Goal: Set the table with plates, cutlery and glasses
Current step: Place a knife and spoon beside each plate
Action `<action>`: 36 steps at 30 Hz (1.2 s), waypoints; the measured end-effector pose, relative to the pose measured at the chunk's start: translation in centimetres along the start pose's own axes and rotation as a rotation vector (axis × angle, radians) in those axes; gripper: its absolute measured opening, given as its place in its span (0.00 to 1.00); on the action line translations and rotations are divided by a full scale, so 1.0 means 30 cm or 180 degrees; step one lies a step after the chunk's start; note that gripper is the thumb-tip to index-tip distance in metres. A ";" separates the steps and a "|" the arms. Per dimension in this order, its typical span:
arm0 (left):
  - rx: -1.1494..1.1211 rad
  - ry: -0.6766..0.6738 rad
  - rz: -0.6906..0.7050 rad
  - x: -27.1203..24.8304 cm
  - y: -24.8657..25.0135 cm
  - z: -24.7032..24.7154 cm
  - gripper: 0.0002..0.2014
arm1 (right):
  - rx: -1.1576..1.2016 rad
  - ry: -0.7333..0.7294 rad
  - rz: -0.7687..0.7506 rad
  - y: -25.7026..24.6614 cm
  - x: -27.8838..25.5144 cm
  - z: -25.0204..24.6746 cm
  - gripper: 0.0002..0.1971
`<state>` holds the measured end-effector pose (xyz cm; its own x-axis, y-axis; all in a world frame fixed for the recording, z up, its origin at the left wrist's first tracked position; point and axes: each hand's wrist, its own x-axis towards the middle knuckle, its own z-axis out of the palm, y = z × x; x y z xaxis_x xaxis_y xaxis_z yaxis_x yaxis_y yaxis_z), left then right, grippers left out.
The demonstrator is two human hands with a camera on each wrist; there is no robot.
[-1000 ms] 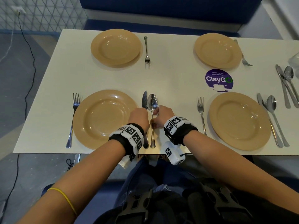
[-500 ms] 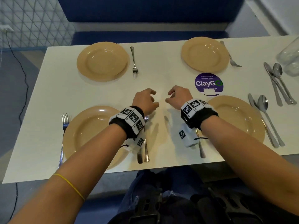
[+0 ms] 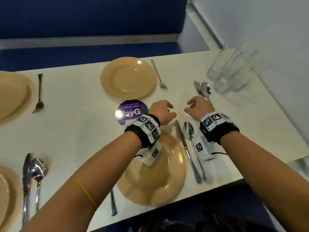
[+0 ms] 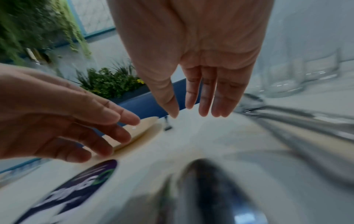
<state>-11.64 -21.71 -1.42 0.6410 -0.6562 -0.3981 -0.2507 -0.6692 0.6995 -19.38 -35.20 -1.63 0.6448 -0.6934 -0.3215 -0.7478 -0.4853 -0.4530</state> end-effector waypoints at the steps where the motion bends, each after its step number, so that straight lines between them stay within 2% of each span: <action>1: 0.0022 -0.0039 0.0005 0.040 0.060 0.044 0.19 | -0.0034 0.0034 0.0080 0.060 0.037 -0.040 0.15; 4: 0.0113 -0.0181 -0.0071 0.150 0.205 0.159 0.16 | -0.0150 0.0110 0.0293 0.211 0.127 -0.113 0.16; 6: 0.0185 -0.0269 -0.0216 0.227 0.267 0.229 0.08 | -0.0214 0.0035 0.0386 0.283 0.175 -0.129 0.18; 8: 0.0195 -0.0231 -0.0395 0.296 0.303 0.291 0.17 | -0.0195 -0.0043 0.0433 0.333 0.217 -0.129 0.18; 11: 0.0248 -0.0103 -0.0608 0.363 0.329 0.346 0.21 | -0.0135 -0.0149 0.0406 0.368 0.263 -0.123 0.17; 18: 0.0656 0.0013 -0.0720 0.420 0.363 0.392 0.18 | 0.0053 -0.0254 0.0344 0.380 0.305 -0.115 0.12; 25: 0.0433 0.0235 -0.0925 0.458 0.409 0.390 0.19 | 0.0151 -0.0361 0.0364 0.390 0.314 -0.138 0.09; 29: 0.0303 0.0080 -0.1072 0.465 0.403 0.376 0.17 | 0.0195 -0.0465 0.0384 0.384 0.317 -0.150 0.11; 36: -0.0316 -0.0208 -0.1091 0.448 0.345 0.351 0.13 | 0.0319 -0.0498 0.0484 0.378 0.306 -0.175 0.06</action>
<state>-13.26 -41.14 -5.77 0.6269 -0.4226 -0.6545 0.0444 -0.8193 0.5716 -22.76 -49.85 -5.36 0.5486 -0.6597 -0.5136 -0.8237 -0.3210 -0.4674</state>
